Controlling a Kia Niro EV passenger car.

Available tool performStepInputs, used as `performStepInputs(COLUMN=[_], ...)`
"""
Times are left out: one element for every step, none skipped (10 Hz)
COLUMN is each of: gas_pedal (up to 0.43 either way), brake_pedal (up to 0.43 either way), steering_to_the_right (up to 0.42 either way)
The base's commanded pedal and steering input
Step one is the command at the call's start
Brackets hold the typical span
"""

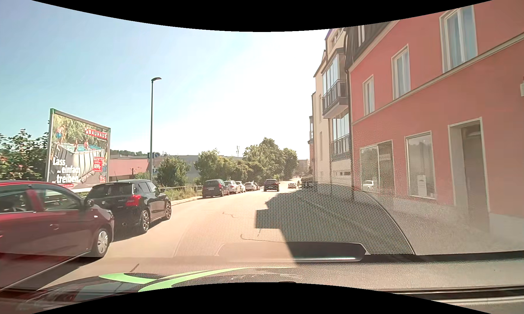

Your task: Follow the waypoints while adhering to traffic rules and regulations

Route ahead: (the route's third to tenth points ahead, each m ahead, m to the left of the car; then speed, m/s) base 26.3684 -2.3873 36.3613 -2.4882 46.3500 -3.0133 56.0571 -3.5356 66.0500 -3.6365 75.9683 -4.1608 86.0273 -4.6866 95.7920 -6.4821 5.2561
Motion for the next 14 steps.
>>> performStepInputs(gas_pedal=[0.047, 0.059, 0.059, 0.059, 0.067, 0.079, 0.087, 0.098, 0.098, 0.118, 0.118, 0.118, 0.118, 0.110], brake_pedal=[0.000, 0.000, 0.000, 0.000, 0.000, 0.000, 0.000, 0.000, 0.000, 0.000, 0.000, 0.000, 0.000, 0.000], steering_to_the_right=[-0.005, -0.004, -0.002, 0.002, 0.007, 0.007, 0.008, 0.008, 0.008, 0.008, 0.009, 0.013, 0.016, 0.017])
